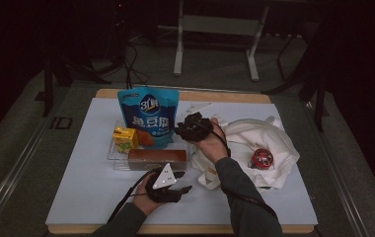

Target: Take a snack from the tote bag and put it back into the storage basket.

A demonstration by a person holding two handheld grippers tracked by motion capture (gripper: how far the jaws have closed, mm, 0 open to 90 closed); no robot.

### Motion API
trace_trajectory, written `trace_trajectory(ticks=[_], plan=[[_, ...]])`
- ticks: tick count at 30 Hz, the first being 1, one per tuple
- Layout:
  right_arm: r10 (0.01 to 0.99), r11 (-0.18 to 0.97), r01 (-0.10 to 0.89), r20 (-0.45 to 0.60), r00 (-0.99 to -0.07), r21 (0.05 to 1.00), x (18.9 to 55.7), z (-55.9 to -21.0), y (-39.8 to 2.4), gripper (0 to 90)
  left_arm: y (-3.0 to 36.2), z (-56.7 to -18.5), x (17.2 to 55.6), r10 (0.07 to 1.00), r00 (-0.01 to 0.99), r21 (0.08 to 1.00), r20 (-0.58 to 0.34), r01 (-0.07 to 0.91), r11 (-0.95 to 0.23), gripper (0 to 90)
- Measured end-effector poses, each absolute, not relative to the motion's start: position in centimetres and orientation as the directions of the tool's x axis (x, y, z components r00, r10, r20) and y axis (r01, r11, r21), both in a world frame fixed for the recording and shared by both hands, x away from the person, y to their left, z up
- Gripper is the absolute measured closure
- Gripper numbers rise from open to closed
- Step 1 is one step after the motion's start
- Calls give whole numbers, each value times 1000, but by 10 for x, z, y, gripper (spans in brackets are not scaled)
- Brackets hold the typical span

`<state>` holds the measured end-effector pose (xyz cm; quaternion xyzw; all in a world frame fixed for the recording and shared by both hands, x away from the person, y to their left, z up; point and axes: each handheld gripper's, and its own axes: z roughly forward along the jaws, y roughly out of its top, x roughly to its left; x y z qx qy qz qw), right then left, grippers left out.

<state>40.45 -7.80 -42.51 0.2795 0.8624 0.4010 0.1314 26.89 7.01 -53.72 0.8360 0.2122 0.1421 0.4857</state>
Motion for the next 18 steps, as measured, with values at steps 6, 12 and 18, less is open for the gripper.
trace_trajectory(ticks=[6,12,18], plan=[[590,524,382,-1,-807,762,402,-426,-83,718,70,-537,269,494,869,874,29,218,-435,450],[595,527,385,-6,-803,757,400,-426,-89,722,70,-537,269,494,869,872,33,217,-438,449],[608,539,388,-27,-793,747,395,-421,-99,732,70,-537,269,495,868,872,29,219,-437,448]])
